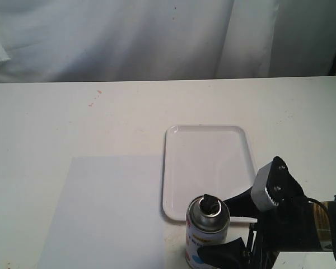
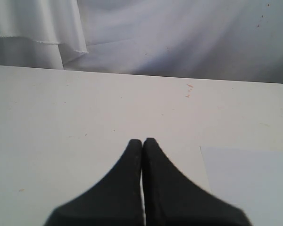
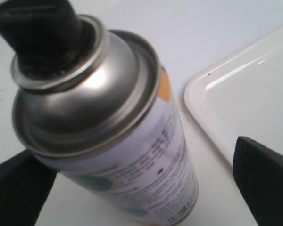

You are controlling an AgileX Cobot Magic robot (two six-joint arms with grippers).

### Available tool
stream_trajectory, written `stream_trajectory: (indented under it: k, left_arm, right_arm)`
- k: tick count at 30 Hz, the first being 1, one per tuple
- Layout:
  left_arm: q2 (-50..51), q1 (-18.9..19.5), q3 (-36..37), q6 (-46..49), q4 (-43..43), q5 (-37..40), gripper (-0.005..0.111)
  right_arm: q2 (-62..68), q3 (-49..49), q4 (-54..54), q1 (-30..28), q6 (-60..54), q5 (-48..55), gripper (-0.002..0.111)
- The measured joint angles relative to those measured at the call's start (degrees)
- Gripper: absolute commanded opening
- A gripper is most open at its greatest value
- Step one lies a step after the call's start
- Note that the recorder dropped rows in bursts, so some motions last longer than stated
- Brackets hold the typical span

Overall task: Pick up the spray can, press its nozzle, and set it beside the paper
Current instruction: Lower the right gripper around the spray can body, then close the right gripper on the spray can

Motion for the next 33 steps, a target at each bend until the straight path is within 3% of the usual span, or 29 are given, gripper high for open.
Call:
stream_trajectory:
  k: [14, 22, 33]
  left_arm:
    - [0.0, 0.0, 0.0, 0.0, 0.0, 0.0, 0.000]
    - [0.0, 0.0, 0.0, 0.0, 0.0, 0.0, 0.000]
    - [0.0, 0.0, 0.0, 0.0, 0.0, 0.0, 0.000]
  right_arm:
    - [0.3, 0.0, 3.3, 0.9, -2.6, -2.9, 0.088]
    - [0.3, 0.0, 4.5, 4.2, -4.1, -0.3, 0.088]
    - [0.3, 0.0, 6.6, 4.6, -5.1, 1.1, 0.088]
